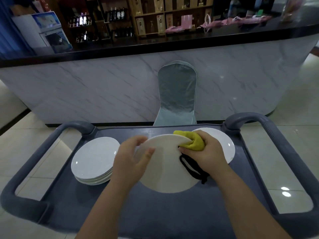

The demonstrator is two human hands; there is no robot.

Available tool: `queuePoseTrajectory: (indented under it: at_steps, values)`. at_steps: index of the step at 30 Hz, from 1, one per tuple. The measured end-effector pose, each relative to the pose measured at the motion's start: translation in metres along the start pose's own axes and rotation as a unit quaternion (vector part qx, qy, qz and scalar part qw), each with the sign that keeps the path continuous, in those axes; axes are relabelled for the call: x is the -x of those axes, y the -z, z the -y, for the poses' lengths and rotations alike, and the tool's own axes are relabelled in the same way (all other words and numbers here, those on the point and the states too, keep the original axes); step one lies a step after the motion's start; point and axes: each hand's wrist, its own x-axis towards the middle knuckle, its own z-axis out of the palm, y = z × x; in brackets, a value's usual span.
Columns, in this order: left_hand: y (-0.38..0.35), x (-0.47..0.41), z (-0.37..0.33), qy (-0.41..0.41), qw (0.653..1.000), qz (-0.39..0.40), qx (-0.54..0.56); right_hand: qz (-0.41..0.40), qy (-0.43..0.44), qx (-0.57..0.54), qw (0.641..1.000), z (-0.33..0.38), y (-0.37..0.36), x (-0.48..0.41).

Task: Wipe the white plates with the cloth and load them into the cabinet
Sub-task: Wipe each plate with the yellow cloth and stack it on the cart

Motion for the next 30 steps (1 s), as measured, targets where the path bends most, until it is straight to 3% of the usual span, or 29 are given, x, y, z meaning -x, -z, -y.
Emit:
queuePoseTrajectory:
  at_steps: [3, 7, 9, 12, 13, 15, 17, 20, 22, 26, 28, 30]
  values:
    - [-0.002, -0.013, -0.024, -0.088, 0.990, 0.045, -0.103, 0.054, 0.068, 0.068, 0.994, 0.017, -0.005, 0.001]
    - [-0.003, -0.013, -0.029, -0.067, 0.996, -0.050, -0.005, 0.048, 0.113, 0.080, 0.989, 0.036, -0.001, -0.006]
    - [-0.007, -0.009, -0.024, 0.004, 0.992, -0.105, 0.064, 0.017, 0.071, 0.038, 0.997, 0.035, 0.004, -0.009]
    - [-0.010, -0.008, -0.015, 0.175, 0.956, -0.183, 0.145, -0.023, -0.076, -0.093, 0.992, 0.013, -0.001, 0.003]
    - [-0.010, -0.008, -0.010, 0.196, 0.949, -0.194, 0.151, -0.015, -0.117, -0.122, 0.985, 0.003, -0.006, 0.011]
    - [-0.010, -0.005, -0.003, 0.151, 0.965, -0.185, 0.111, 0.004, -0.140, -0.123, 0.982, -0.012, -0.013, 0.024]
    - [-0.011, -0.002, -0.007, 0.052, 0.987, -0.148, 0.041, 0.006, -0.097, -0.070, 0.993, -0.013, -0.009, 0.021]
    - [-0.027, 0.005, -0.023, -0.094, 0.986, -0.097, -0.093, 0.065, 0.085, 0.098, 0.989, 0.003, 0.001, 0.000]
    - [-0.032, 0.009, -0.031, -0.081, 0.989, -0.108, -0.067, 0.087, 0.150, 0.140, 0.975, 0.010, 0.002, -0.007]
    - [-0.009, -0.002, -0.019, 0.091, 0.975, -0.173, 0.105, 0.040, -0.044, -0.062, 0.996, -0.001, 0.007, 0.001]
    - [0.000, -0.008, -0.013, 0.067, 0.983, -0.163, 0.060, 0.062, -0.087, -0.064, 0.992, -0.015, 0.001, 0.012]
    - [-0.004, -0.007, -0.018, -0.002, 0.993, -0.121, -0.012, 0.045, -0.057, -0.008, 0.997, -0.015, -0.007, 0.018]
